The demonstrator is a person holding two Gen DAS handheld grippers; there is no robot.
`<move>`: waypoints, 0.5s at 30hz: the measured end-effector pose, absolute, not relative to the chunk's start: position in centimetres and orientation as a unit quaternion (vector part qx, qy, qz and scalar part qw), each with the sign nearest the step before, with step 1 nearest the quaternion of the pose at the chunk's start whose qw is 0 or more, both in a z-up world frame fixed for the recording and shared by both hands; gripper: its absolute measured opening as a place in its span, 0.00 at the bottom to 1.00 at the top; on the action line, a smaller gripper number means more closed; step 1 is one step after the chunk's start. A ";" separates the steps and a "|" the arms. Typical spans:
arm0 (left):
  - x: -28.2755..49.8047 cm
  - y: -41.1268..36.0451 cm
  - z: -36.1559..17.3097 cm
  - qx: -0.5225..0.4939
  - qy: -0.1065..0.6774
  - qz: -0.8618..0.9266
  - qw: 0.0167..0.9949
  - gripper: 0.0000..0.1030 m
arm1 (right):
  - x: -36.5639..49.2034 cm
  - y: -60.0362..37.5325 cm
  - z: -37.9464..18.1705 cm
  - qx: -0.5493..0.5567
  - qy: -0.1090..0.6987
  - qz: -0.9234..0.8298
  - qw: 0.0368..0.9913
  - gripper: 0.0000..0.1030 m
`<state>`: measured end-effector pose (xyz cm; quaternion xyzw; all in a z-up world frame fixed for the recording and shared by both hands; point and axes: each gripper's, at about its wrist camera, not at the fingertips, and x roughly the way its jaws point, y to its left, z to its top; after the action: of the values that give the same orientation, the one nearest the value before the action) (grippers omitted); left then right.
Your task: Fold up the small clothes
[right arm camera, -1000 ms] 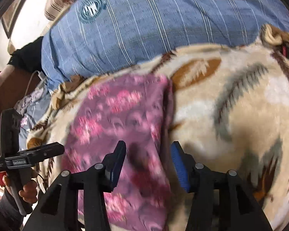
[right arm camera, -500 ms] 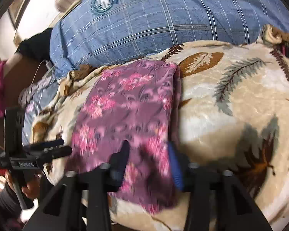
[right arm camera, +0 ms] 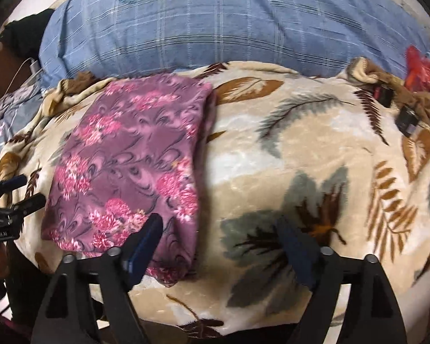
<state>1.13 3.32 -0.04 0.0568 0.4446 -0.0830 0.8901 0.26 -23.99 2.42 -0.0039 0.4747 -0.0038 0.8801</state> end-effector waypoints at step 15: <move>-0.8 3.2 0.2 0.079 0.410 -0.057 0.907 0.98 | -2.3 -21.6 4.0 -0.087 0.449 -0.068 0.887 0.97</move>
<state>-0.80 3.21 0.20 0.0789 0.4105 -0.0573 0.9066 -2.34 -21.65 4.03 -0.0867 0.4489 -0.0683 0.8867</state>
